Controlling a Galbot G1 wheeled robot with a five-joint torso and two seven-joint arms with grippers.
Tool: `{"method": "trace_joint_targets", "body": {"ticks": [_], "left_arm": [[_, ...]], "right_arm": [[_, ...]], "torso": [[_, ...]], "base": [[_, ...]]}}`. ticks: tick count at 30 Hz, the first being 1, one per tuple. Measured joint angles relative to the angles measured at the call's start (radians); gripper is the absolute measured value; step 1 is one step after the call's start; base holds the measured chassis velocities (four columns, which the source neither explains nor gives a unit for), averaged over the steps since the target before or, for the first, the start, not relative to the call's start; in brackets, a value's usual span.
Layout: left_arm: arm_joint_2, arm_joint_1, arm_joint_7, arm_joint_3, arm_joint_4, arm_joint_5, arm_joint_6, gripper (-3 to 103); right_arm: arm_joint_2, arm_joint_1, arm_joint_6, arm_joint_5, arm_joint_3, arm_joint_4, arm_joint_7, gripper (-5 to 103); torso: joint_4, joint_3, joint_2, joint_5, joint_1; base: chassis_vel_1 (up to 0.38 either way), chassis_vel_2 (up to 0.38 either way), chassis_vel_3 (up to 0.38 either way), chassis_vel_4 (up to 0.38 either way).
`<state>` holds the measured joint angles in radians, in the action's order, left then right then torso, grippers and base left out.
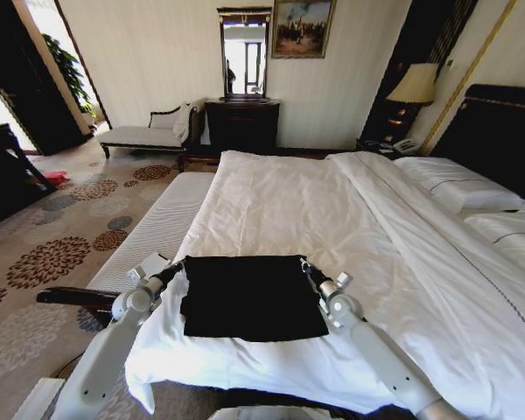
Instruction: Fold the clothes on the bed.
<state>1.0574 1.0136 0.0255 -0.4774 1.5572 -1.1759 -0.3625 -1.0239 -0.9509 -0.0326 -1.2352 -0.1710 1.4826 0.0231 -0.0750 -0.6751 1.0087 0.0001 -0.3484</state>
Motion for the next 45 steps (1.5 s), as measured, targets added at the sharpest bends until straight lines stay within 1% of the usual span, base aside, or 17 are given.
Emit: {"method": "trace_joint_targets", "body": {"ticks": [2, 3, 6, 8, 10, 12, 13, 15, 17, 18, 19, 23, 24, 28, 40, 45], "left_arm": [[0.001, -0.016, 0.010, -0.001, 0.009, -0.038, 0.017, 0], [0.001, -0.016, 0.010, -0.001, 0.009, -0.038, 0.017, 0], [0.009, -0.037, 0.036, -0.005, 0.017, -0.077, 0.051, 0], [0.011, -0.041, 0.045, -0.006, 0.017, -0.086, 0.060, 0], [0.014, -0.045, 0.073, -0.008, 0.018, -0.095, 0.079, 0], [0.014, -0.044, 0.109, -0.010, 0.025, -0.095, 0.095, 0], [0.014, -0.044, 0.109, -0.010, 0.025, -0.095, 0.095, 0], [0.014, -0.041, 0.133, -0.013, 0.032, -0.095, 0.106, 0], [0.017, -0.037, 0.154, -0.019, 0.038, -0.095, 0.117, 0], [0.019, -0.035, 0.170, -0.022, 0.042, -0.095, 0.124, 0], [0.019, -0.035, 0.170, -0.022, 0.042, -0.095, 0.124, 0], [0.028, -0.024, 0.212, -0.033, 0.049, -0.088, 0.142, 0], [0.028, -0.024, 0.212, -0.033, 0.049, -0.088, 0.142, 0], [0.039, -0.020, 0.228, -0.044, 0.056, -0.084, 0.151, 0], [0.042, -0.020, 0.253, -0.056, 0.064, -0.080, 0.165, 0], [0.050, -0.021, 0.256, -0.064, 0.065, -0.080, 0.167, 0]], "right_arm": [[0.007, 0.001, -0.011, -0.005, -0.014, 0.017, 0.011, 2], [0.007, 0.001, -0.011, -0.005, -0.014, 0.017, 0.011, 2], [0.015, 0.000, -0.026, -0.008, -0.029, 0.033, 0.036, 2], [0.016, -0.003, -0.031, -0.009, -0.033, 0.037, 0.047, 2], [0.016, -0.009, -0.047, -0.009, -0.042, 0.045, 0.079, 2], [0.014, -0.015, -0.074, -0.009, -0.054, 0.047, 0.130, 2], [0.014, -0.015, -0.074, -0.009, -0.054, 0.047, 0.130, 2], [0.009, -0.019, -0.098, -0.015, -0.062, 0.047, 0.175, 2], [0.006, -0.023, -0.115, -0.038, -0.069, 0.048, 0.217, 2], [0.003, -0.026, -0.127, -0.053, -0.075, 0.051, 0.249, 2], [0.003, -0.026, -0.127, -0.053, -0.075, 0.051, 0.249, 2], [-0.007, -0.031, -0.152, -0.077, -0.089, 0.057, 0.333, 2], [-0.007, -0.031, -0.152, -0.077, -0.089, 0.057, 0.333, 2], [-0.016, -0.036, -0.163, -0.087, -0.100, 0.053, 0.383, 2], [-0.023, -0.044, -0.168, -0.095, -0.116, 0.046, 0.437, 2], [-0.036, -0.048, -0.172, -0.107, -0.134, 0.042, 0.475, 2]], "torso": [[-0.0002, 0.000, 0.000, 0.0000, 0.000], [-0.0002, 0.000, 0.000, 0.0000, 0.000], [-0.0003, 0.000, 0.000, 0.0000, 0.000], [-0.0003, 0.000, 0.000, 0.0000, 0.000], [-0.0003, 0.000, 0.000, 0.0000, 0.000], [-0.0003, 0.000, 0.000, -0.0001, 0.000], [-0.0003, 0.000, 0.000, -0.0001, 0.000], [-0.0002, 0.000, 0.000, 0.0000, 0.000], [-0.0002, 0.000, 0.000, 0.0000, 0.000], [-0.0002, 0.000, 0.000, 0.0000, 0.000], [-0.0002, 0.000, 0.000, 0.0000, 0.000], [-0.0002, 0.000, 0.000, -0.0001, 0.000], [-0.0002, 0.000, 0.000, -0.0001, 0.000], [-0.0003, 0.000, 0.000, -0.0001, 0.000], [-0.0002, 0.000, 0.000, -0.0001, 0.000], [-0.0003, 0.000, 0.000, -0.0001, 0.000]], "base": [[0.000, 0.000, 0.000, 0.000], [0.000, 0.000, 0.000, 0.000], [0.000, 0.000, 0.000, 0.000], [0.000, 0.000, 0.000, 0.000], [0.000, 0.000, 0.000, 0.000], [0.000, 0.000, 0.000, 0.000], [0.000, 0.000, 0.000, 0.000], [0.000, 0.000, 0.000, 0.000], [0.000, 0.000, 0.000, 0.000], [0.000, 0.000, 0.000, 0.000], [0.000, 0.000, 0.000, 0.000], [0.000, 0.000, 0.000, 0.000], [0.000, 0.000, 0.000, 0.000], [0.000, 0.000, 0.000, 0.000], [0.000, 0.000, 0.000, 0.000], [0.000, 0.000, 0.000, 0.000]]}}
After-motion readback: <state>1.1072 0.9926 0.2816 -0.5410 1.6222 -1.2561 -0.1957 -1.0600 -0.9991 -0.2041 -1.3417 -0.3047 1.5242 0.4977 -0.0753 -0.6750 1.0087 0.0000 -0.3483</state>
